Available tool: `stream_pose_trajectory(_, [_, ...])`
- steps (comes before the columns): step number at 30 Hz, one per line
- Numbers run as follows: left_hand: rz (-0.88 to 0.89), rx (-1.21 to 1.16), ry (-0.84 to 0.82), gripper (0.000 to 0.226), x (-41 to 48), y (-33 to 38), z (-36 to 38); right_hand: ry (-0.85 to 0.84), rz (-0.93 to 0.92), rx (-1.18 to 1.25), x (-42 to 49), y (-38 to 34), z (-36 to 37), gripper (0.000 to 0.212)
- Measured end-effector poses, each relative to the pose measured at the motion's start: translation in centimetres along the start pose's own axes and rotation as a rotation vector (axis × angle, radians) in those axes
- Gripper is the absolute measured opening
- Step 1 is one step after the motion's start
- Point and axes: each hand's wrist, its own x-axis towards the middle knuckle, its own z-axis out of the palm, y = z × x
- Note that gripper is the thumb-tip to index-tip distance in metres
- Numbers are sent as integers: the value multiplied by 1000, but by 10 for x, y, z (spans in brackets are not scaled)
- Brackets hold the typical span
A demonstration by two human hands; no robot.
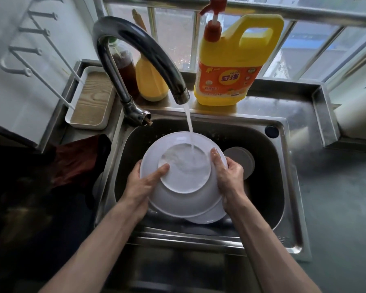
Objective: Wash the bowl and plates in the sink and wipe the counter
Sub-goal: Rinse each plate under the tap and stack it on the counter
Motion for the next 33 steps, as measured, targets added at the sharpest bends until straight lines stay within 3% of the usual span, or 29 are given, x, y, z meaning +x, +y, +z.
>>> stream_pose_trajectory(5, [65,-77,-94,64,3,1,-8,46,-45,-167,4,8,0,56])
stream_pose_trajectory(12, [62,15,-197,55,12,21,-13,23,-369,-552,3,-12,11,37])
stream_pose_trajectory(15, [31,66,-255,54,16,30,-16,-19,-322,-650,6,-23,12,47])
stream_pose_trajectory(21, [-61,159,-387,51,21,40,-24,-186,-84,-533,13,-41,9,63])
stream_pose_trajectory(24, [-118,199,-438,49,23,41,-24,-364,13,-370,12,-40,3,45])
stream_pose_trajectory(27, [-108,180,-294,56,23,35,-22,-370,-5,-215,8,-33,-3,30])
stream_pose_trajectory(30, [-80,191,-87,75,12,19,-21,-269,-20,-67,5,-16,-3,32])
stream_pose_trajectory(33, [-52,7,20,70,-3,1,-14,-229,21,63,-1,-2,-2,34])
